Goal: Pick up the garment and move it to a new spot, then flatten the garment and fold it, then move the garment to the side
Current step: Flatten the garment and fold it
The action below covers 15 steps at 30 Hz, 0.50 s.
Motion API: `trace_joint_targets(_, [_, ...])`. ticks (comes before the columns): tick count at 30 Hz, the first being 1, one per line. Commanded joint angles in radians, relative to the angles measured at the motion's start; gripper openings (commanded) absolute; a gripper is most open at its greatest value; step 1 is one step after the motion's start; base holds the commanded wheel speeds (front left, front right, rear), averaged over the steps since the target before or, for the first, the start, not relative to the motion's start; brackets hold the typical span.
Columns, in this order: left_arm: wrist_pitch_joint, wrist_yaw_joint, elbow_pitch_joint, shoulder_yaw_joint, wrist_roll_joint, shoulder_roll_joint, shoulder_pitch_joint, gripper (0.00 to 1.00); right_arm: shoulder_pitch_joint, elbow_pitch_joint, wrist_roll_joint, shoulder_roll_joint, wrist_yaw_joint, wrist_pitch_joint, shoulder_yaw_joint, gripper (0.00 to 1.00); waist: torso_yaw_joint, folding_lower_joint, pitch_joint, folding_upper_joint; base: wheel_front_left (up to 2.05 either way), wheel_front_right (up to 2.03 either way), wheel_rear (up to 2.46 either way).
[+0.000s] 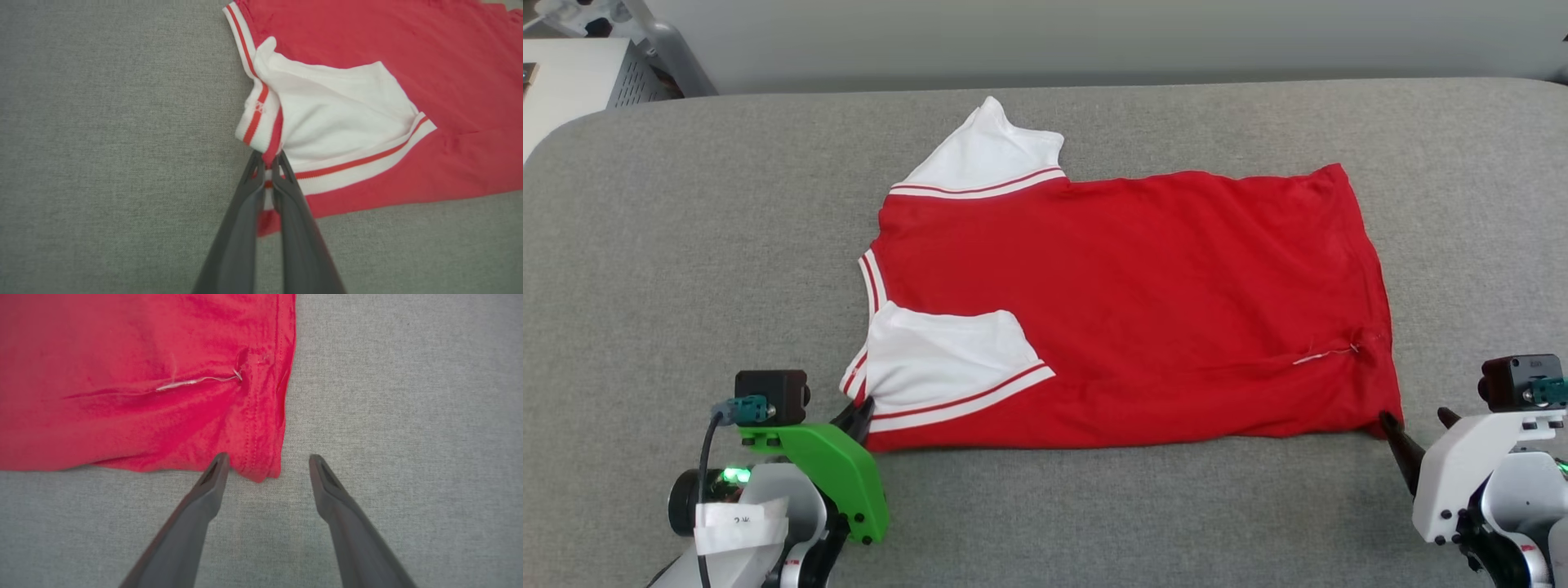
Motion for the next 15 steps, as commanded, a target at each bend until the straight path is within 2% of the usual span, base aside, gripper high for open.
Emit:
trace_joint_targets(1, [-0.007, -0.001, -0.013, 0.003, 0.006, 0.004, -0.025, 0.0, -0.031, 0.011, -0.013, 0.014, -0.001, 0.008, -0.007, 1.0, 0.008, 0.0, 0.011, 0.0, 0.0, 0.0, 0.0])
trace_joint_targets(8, [-0.01, 0.007, -0.052, 0.0, 0.022, 0.012, -0.039, 0.0, -0.11, 0.089, -0.068, 0.064, -0.001, 0.045, -0.043, 1.0, 0.027, 0.0, 0.04, 0.0, 0.0, 0.0, 0.0])
trace_joint_targets(15, [-0.036, -0.004, -0.066, -0.001, 0.034, 0.013, -0.053, 0.0, -0.13, 0.2, -0.139, 0.098, -0.001, 0.082, -0.075, 1.0, 0.043, 0.0, 0.072, 0.0, 0.0, 0.0, 0.0])
